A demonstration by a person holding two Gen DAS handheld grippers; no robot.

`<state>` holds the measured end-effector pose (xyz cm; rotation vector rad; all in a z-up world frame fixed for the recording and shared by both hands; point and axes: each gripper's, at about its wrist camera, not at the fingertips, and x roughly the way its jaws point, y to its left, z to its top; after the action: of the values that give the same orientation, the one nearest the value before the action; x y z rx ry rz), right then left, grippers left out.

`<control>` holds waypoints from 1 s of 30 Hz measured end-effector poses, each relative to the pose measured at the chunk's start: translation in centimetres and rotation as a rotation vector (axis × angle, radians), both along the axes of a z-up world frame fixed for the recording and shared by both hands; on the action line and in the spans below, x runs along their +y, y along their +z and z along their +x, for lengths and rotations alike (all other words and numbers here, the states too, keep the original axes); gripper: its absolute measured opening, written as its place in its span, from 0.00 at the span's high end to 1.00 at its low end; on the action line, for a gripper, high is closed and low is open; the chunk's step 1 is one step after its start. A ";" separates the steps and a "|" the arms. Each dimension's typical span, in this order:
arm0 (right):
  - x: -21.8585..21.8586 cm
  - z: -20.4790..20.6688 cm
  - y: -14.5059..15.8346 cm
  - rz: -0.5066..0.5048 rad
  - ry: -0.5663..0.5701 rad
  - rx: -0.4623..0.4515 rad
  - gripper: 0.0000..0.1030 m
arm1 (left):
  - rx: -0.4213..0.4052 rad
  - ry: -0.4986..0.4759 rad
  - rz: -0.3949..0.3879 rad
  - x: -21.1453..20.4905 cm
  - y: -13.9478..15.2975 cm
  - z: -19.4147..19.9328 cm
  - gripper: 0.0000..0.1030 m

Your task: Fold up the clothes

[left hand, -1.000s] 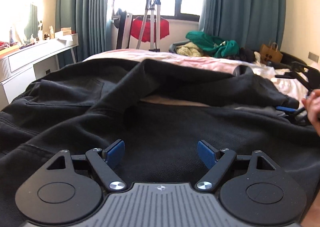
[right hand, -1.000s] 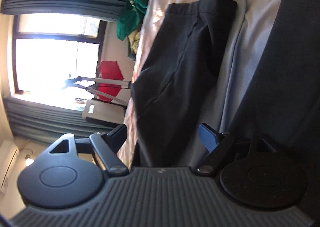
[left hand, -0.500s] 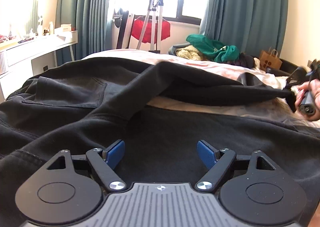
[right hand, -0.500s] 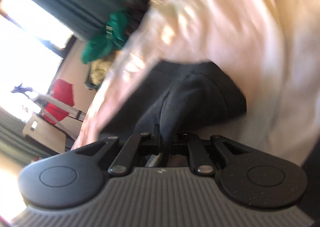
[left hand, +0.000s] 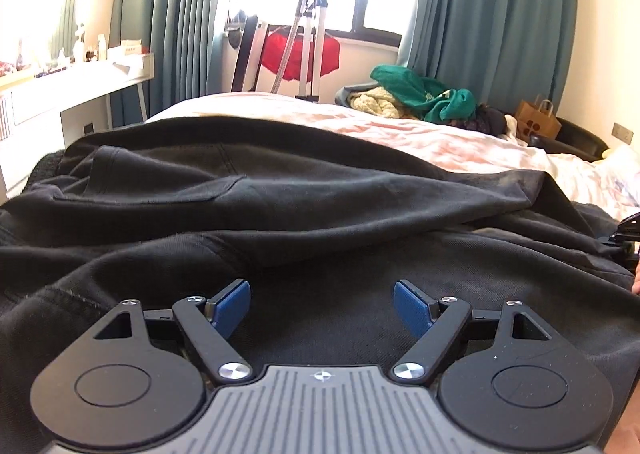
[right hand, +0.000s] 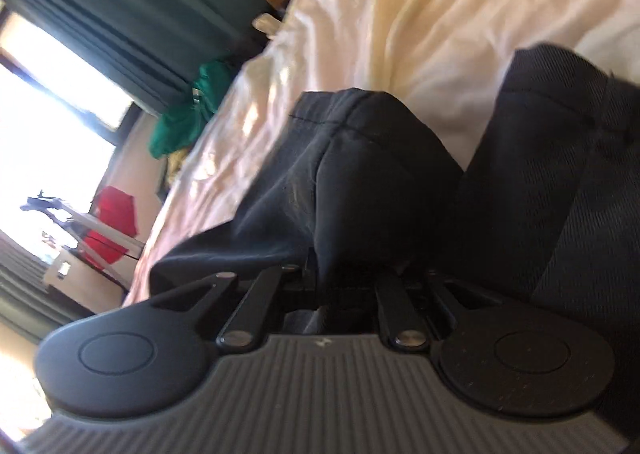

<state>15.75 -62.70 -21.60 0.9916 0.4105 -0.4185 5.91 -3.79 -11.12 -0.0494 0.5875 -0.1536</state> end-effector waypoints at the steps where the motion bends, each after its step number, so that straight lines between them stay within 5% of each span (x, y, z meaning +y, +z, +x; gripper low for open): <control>1: 0.0 0.1 0.2 -0.005 0.011 0.006 0.89 | 0.003 0.000 -0.001 0.0 0.0 0.1 0.21; 7: 0.4 -1.9 2.0 0.011 -0.003 0.049 0.77 | 0.027 0.004 -0.027 0.3 0.4 0.2 0.21; 11: 2.8 -6.0 4.4 -0.037 -0.061 0.064 0.41 | 0.039 0.012 -0.032 0.7 1.0 -0.4 0.21; 13: 4.1 -8.6 5.4 -0.010 -0.128 0.044 0.31 | 0.050 0.016 -0.049 1.0 1.5 -1.1 0.21; 16: 6.3 -12.2 6.6 0.013 -0.211 0.050 0.31 | 0.070 0.031 -0.068 1.8 2.4 -2.5 0.21; 24: 8.0 -19.5 9.8 -0.251 -0.457 0.099 0.31 | 0.035 0.063 -0.100 4.8 5.7 -6.3 0.21; 30: 5.4 -20.7 6.1 -0.039 -0.445 0.180 0.31 | 0.031 0.125 -0.131 9.8 8.2 -9.5 0.19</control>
<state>-4.99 -57.26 -15.48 1.0097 0.3393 -0.9188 -3.61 6.01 -2.97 -0.2157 0.6028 -0.0701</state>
